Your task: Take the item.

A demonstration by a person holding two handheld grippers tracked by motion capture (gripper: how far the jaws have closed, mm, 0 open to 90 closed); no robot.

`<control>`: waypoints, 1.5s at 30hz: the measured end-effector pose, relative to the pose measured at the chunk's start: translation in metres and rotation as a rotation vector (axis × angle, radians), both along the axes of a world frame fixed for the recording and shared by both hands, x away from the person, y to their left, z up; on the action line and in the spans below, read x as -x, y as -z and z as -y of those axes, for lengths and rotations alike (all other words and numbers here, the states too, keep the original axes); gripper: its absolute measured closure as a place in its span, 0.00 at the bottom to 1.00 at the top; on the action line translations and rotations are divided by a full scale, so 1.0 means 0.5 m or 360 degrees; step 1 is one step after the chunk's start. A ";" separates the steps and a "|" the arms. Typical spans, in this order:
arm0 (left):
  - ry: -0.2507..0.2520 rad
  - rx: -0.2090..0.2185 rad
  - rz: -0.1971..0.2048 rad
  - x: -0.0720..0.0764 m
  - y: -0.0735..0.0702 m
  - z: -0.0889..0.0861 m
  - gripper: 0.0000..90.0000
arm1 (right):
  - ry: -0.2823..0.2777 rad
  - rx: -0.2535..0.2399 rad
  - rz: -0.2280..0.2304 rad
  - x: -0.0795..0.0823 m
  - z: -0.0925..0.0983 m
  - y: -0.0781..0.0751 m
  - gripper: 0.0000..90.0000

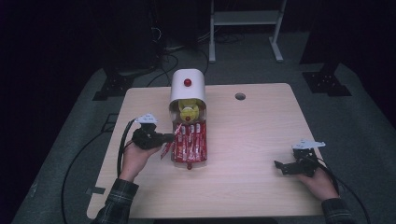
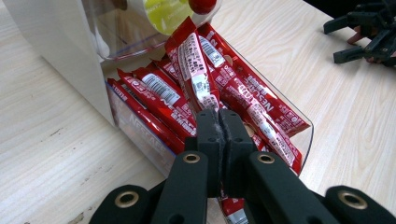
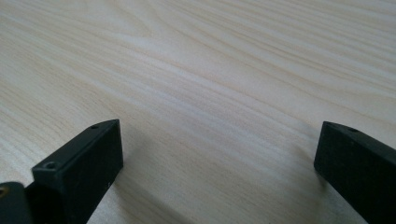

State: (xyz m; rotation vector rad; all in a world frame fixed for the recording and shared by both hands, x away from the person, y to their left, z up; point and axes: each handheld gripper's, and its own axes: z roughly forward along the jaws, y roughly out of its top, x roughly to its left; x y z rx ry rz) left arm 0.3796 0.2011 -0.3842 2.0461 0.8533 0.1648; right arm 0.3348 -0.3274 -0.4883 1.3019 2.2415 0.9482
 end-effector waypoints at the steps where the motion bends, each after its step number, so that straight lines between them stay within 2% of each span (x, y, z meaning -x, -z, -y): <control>1: -0.0006 0.0000 0.0002 0.000 0.000 -0.002 0.98 | 0.0000 0.0000 0.0000 0.000 0.000 0.000 0.01; 28: -0.0085 0.0024 0.0002 0.001 -0.006 -0.054 0.98 | 0.0000 0.0000 0.0000 0.000 0.000 0.000 0.00; 45: -0.0170 0.0010 -0.0035 -0.008 0.011 -0.089 0.98 | 0.0000 0.0001 -0.0001 0.000 0.000 0.000 0.00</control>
